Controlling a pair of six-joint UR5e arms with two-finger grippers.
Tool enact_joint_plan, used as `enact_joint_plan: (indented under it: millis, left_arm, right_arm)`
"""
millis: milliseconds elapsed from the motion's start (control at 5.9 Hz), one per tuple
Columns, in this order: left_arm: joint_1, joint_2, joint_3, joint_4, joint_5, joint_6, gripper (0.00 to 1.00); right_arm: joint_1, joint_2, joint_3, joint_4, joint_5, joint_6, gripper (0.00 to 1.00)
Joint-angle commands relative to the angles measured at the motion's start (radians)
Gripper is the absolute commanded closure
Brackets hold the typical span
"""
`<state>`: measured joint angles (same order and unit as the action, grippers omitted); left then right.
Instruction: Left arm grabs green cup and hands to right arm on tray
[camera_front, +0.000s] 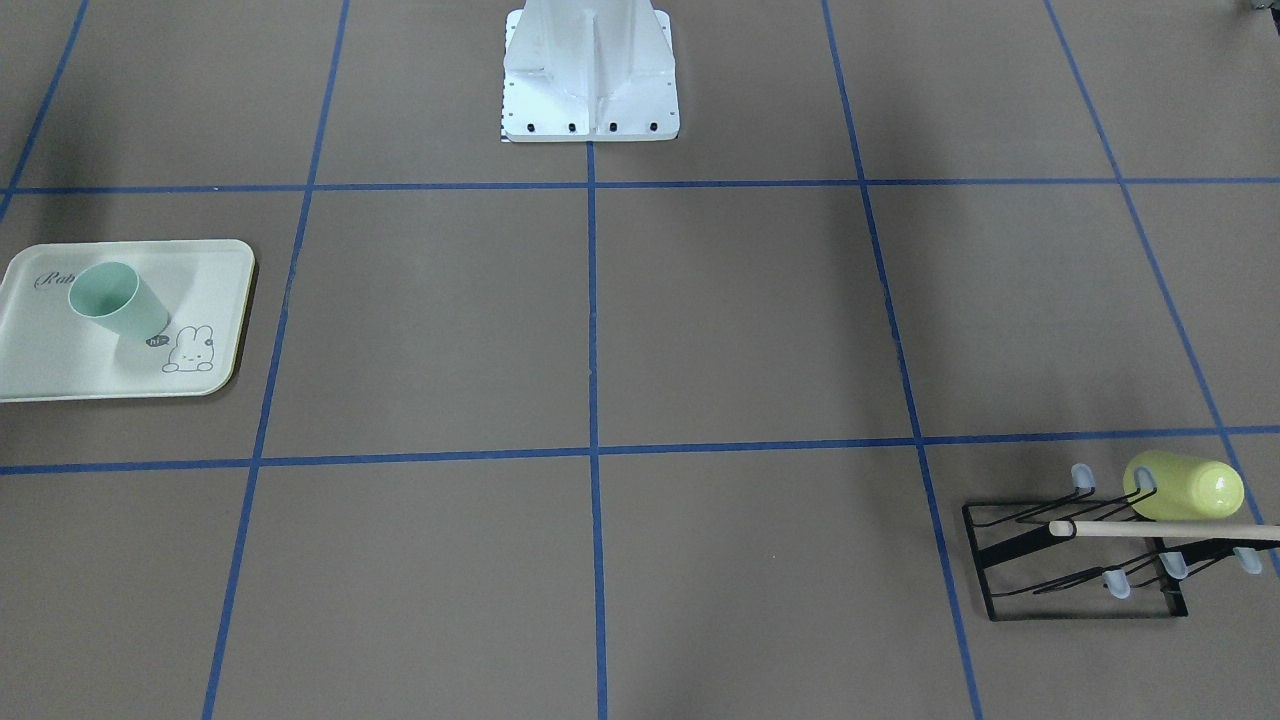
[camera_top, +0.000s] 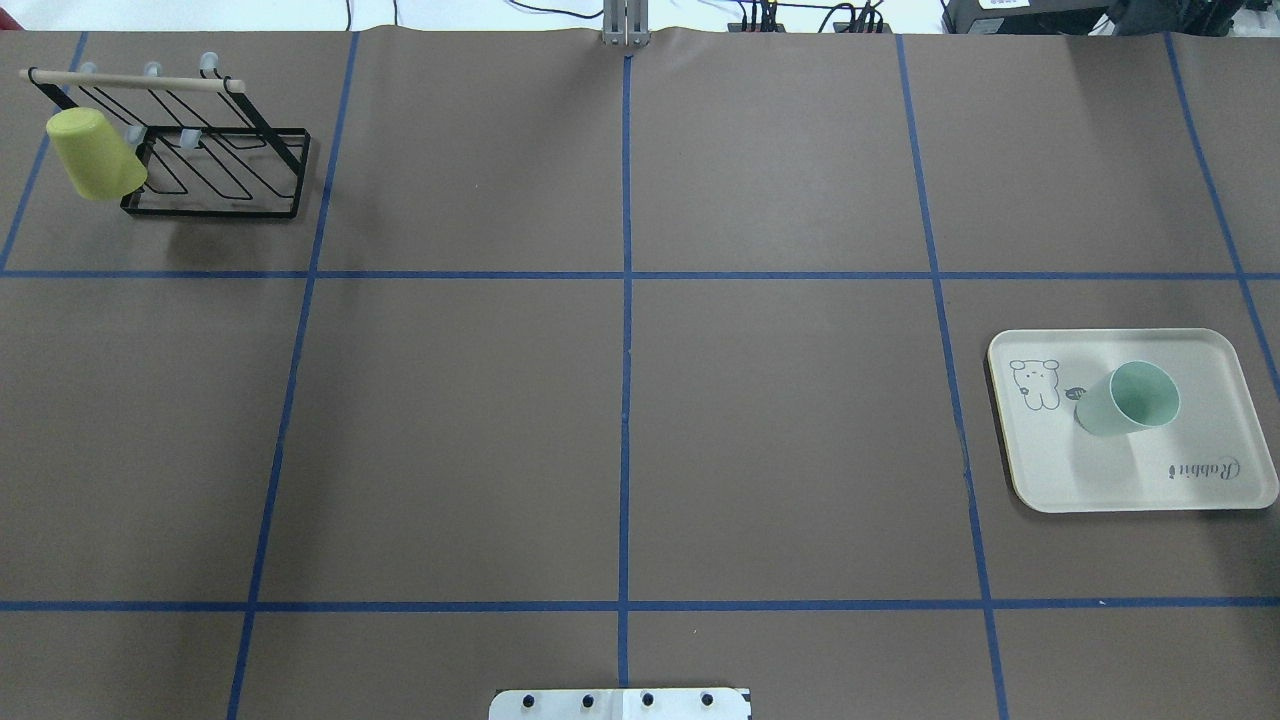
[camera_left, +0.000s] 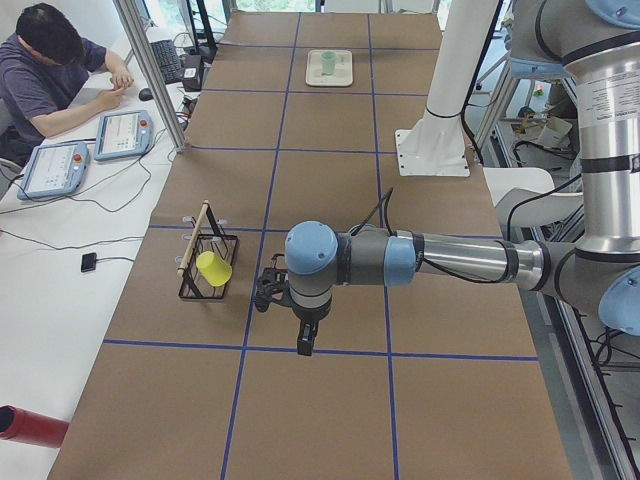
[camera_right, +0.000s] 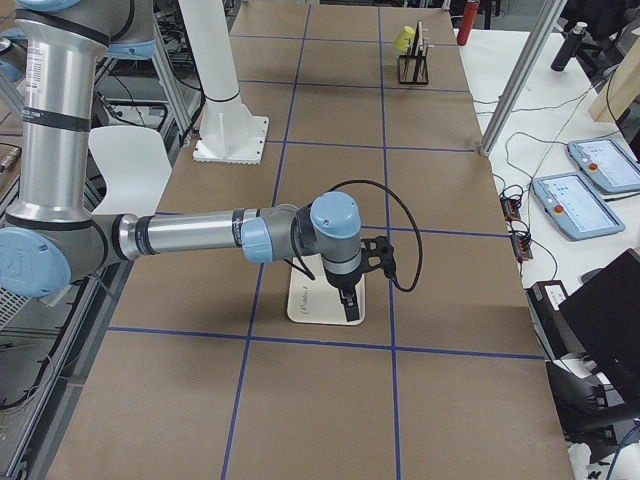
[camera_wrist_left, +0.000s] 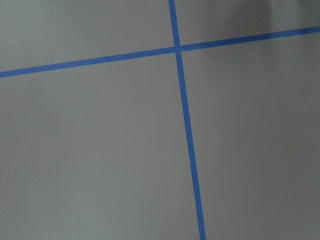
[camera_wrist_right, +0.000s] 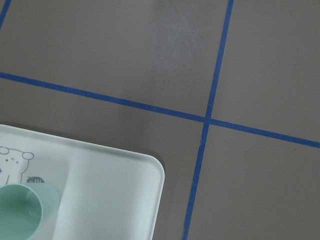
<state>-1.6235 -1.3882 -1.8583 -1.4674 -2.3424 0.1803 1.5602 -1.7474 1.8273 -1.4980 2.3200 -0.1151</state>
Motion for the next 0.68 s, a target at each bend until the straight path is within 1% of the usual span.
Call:
enact_joint_plan:
  millis: [0, 339, 509]
  left_arm:
    - [0.001, -0.003, -0.01, -0.002, -0.008, 0.002, 0.0]
    - [0.002, 0.001, -0.004, -0.022, -0.006, 0.011, 0.0]
    - [0.001, 0.009, 0.004, -0.065, -0.002, 0.002, 0.0]
  right_arm:
    - [0.014, -0.07, -0.045, -0.027, -0.063, -0.069, 0.0]
    - [0.012, -0.087, -0.056, -0.028, -0.053, -0.064, 0.0]
    - [0.014, -0.086, -0.051, -0.021, -0.051, -0.06, 0.0]
